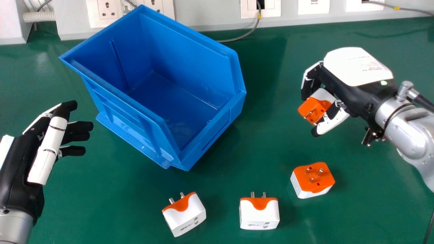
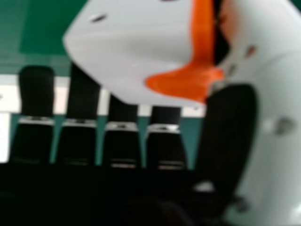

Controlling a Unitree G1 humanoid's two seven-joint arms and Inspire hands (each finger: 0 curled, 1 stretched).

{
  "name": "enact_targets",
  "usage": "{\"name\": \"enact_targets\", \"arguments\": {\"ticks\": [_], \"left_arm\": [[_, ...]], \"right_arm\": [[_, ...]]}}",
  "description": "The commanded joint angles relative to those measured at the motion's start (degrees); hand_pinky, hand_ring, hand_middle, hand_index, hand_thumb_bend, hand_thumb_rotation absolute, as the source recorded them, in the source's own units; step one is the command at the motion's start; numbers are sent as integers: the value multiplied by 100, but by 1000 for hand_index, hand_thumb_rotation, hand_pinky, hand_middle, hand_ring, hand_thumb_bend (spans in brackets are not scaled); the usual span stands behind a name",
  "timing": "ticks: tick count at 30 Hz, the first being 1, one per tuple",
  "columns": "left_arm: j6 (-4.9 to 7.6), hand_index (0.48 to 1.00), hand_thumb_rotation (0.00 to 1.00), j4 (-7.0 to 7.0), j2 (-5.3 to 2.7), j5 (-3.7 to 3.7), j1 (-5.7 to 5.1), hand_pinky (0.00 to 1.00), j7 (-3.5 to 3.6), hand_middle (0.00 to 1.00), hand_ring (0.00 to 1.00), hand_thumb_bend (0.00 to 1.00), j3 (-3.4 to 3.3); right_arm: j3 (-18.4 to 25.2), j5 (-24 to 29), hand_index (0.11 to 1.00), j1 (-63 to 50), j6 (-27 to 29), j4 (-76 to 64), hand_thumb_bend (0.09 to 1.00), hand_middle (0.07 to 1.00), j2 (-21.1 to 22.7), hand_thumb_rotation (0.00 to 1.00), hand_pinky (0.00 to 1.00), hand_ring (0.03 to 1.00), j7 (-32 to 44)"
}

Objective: Pick all objects and put in blue box

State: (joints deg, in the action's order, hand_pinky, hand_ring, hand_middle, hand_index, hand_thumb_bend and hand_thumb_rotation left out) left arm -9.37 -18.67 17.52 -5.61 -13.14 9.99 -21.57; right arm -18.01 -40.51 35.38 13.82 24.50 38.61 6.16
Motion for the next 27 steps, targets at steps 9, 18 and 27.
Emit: {"name": "enact_targets", "arguments": {"ticks": [9, 18, 27], "left_arm": [[121, 827, 916, 21, 107, -4, 80, 640, 39, 695, 707, 496, -44], [101, 827, 912, 21, 100, 23, 123, 642, 25, 695, 707, 496, -14], [84, 828, 911, 30, 98, 64, 164, 646, -4, 696, 708, 496, 26]], "right_arm": [[341, 160, 474, -112, -17, -1205, 494, 527, -27, 0, 347, 437, 214], [367, 250, 477, -120, 180, -1666, 494, 525, -131, 0, 347, 439, 344], [353, 389, 481, -112, 499, -1967, 495, 523, -248, 0, 349, 438, 454]]}}
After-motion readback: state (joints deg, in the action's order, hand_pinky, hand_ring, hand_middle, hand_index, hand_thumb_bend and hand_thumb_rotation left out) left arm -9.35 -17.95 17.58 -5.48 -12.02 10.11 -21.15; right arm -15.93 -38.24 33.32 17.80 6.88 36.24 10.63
